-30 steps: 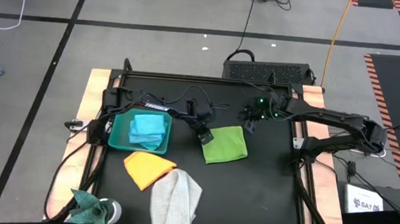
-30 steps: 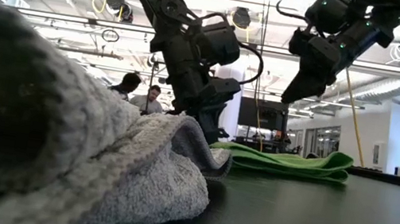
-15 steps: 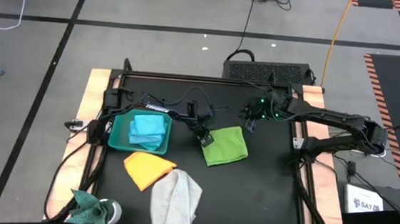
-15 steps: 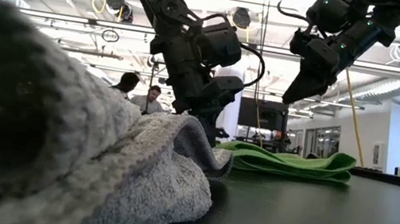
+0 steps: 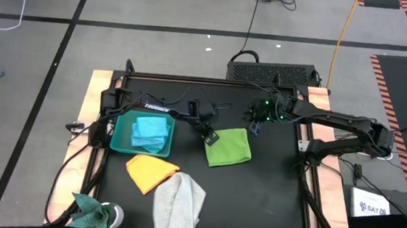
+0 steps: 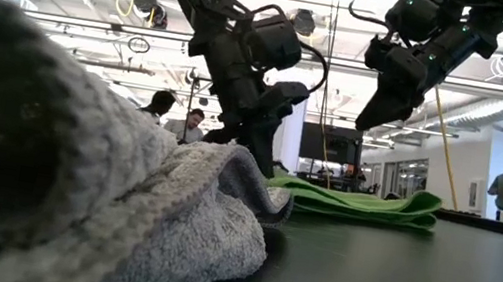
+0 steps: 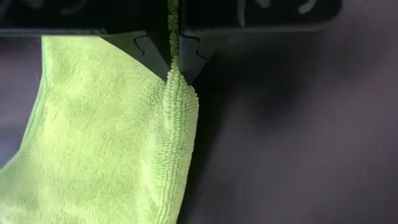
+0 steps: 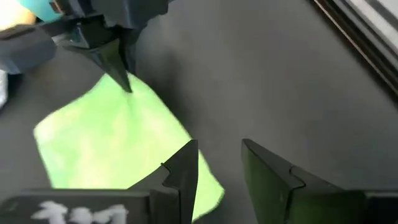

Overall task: Fold microfiber towels
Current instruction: Stack the folded green microfiber towel on top of the blue microfiber towel into the bin

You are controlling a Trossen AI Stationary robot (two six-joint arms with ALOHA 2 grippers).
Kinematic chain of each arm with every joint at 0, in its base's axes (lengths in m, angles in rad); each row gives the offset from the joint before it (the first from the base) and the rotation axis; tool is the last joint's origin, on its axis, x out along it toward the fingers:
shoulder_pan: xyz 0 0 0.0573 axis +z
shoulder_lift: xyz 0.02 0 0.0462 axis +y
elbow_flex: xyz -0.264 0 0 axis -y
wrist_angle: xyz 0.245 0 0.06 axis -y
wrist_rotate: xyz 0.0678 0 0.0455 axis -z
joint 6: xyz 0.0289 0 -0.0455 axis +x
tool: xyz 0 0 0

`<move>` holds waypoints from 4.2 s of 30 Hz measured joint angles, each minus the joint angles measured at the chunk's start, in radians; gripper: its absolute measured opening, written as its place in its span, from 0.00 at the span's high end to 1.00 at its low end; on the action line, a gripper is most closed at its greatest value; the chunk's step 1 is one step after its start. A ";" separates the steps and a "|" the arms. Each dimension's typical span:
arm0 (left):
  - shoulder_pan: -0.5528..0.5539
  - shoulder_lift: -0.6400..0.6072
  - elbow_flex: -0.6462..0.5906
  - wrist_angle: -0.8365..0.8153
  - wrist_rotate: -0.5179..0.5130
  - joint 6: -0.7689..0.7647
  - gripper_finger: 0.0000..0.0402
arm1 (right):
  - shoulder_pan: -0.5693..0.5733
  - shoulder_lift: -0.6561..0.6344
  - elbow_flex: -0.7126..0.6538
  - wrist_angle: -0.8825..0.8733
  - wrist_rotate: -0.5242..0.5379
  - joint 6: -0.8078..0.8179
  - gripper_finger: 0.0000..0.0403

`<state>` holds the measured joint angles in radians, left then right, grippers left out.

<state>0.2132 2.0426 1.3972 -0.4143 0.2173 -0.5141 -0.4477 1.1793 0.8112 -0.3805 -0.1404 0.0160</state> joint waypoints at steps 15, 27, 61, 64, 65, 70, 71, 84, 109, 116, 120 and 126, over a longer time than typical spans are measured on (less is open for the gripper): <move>-0.005 0.000 0.000 0.003 0.005 0.057 0.97 | 0.053 0.000 0.000 0.005 0.009 -0.028 0.81; -0.003 -0.033 0.002 0.001 -0.009 0.029 0.99 | 0.053 0.000 0.000 0.007 0.009 0.002 0.81; -0.023 -0.708 0.002 -0.449 -0.341 -0.098 1.00 | 0.035 0.000 0.000 0.014 0.040 -0.059 0.81; -0.022 -0.715 0.002 -0.483 -0.274 -0.097 1.00 | 0.035 0.000 0.000 0.017 0.041 -0.058 0.81; -0.022 -0.716 0.002 -0.501 -0.243 -0.098 1.00 | 0.035 0.000 0.000 0.017 0.041 -0.057 0.81; -0.022 -0.713 0.002 -0.598 -0.160 -0.103 1.00 | 0.035 0.000 0.000 0.022 0.044 -0.055 0.81; -0.022 -0.714 0.002 -0.607 -0.155 -0.108 1.00 | 0.035 0.000 0.000 0.027 0.048 -0.055 0.81; -0.022 -0.754 0.001 -1.019 -0.097 -0.149 1.00 | 0.035 0.000 0.000 0.034 0.065 -0.028 0.81; 0.029 -0.782 -0.157 -1.159 -0.109 -0.177 1.00 | 0.037 0.000 0.000 0.076 0.060 0.025 0.81; 0.045 -0.782 -0.320 -1.155 -0.148 -0.177 1.00 | 0.037 0.000 0.000 0.075 0.060 0.016 0.81; 0.072 -0.782 -0.398 -1.155 -0.199 -0.152 1.00 | 0.037 0.000 0.000 0.074 0.060 0.015 0.81; 0.109 -0.782 -0.463 -1.107 -0.282 -0.126 0.99 | 0.037 0.000 0.000 0.075 0.060 0.022 0.81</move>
<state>0.3226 1.2610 0.9345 -1.5212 -0.0647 -0.6398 -0.4107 1.1790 0.8108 -0.3058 -0.0804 0.0376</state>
